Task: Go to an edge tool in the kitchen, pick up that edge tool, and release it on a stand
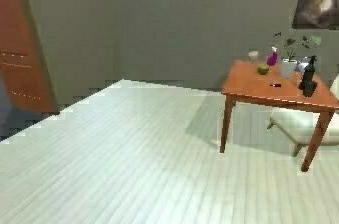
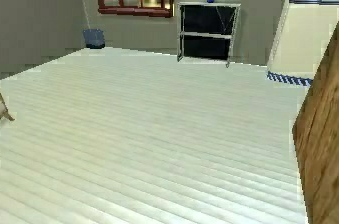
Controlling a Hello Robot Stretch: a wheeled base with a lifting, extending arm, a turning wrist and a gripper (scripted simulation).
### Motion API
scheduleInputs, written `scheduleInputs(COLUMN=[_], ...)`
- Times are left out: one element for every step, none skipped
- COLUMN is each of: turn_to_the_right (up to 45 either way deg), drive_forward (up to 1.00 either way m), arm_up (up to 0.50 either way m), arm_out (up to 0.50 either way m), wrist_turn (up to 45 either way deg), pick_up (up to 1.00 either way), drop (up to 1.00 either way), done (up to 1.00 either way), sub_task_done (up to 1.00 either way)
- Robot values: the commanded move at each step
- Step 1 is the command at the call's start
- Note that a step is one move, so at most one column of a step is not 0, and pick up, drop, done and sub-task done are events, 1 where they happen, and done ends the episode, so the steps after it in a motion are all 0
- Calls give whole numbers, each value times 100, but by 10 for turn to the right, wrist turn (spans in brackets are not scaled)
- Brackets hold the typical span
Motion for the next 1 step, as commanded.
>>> scheduleInputs(turn_to_the_right=[-450], drive_forward=[0], arm_up=[0], arm_out=[0], wrist_turn=[0], pick_up=[0], drop=[0], done=[0], sub_task_done=[0])
